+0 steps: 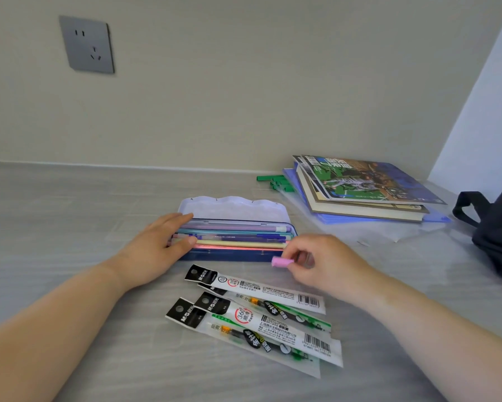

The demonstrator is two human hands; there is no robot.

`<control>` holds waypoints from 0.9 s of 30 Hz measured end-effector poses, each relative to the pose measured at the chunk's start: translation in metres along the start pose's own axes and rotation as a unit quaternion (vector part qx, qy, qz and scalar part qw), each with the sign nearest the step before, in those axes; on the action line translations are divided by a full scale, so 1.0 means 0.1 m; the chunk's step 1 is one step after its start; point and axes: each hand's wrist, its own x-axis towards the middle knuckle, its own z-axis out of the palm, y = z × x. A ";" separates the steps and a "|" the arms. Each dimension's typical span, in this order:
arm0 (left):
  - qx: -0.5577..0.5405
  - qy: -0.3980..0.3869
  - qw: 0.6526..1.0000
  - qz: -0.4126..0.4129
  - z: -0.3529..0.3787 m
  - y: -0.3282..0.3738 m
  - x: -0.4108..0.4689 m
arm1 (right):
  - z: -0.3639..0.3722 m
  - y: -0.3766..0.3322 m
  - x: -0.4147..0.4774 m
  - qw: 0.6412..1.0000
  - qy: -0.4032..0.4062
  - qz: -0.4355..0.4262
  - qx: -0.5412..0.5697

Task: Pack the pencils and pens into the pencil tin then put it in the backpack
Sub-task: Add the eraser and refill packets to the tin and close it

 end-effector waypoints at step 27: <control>-0.041 0.008 0.999 -0.011 0.00 0.01 0.01 | -0.05 0.12 0.32 0.990 0.105 0.056 -0.078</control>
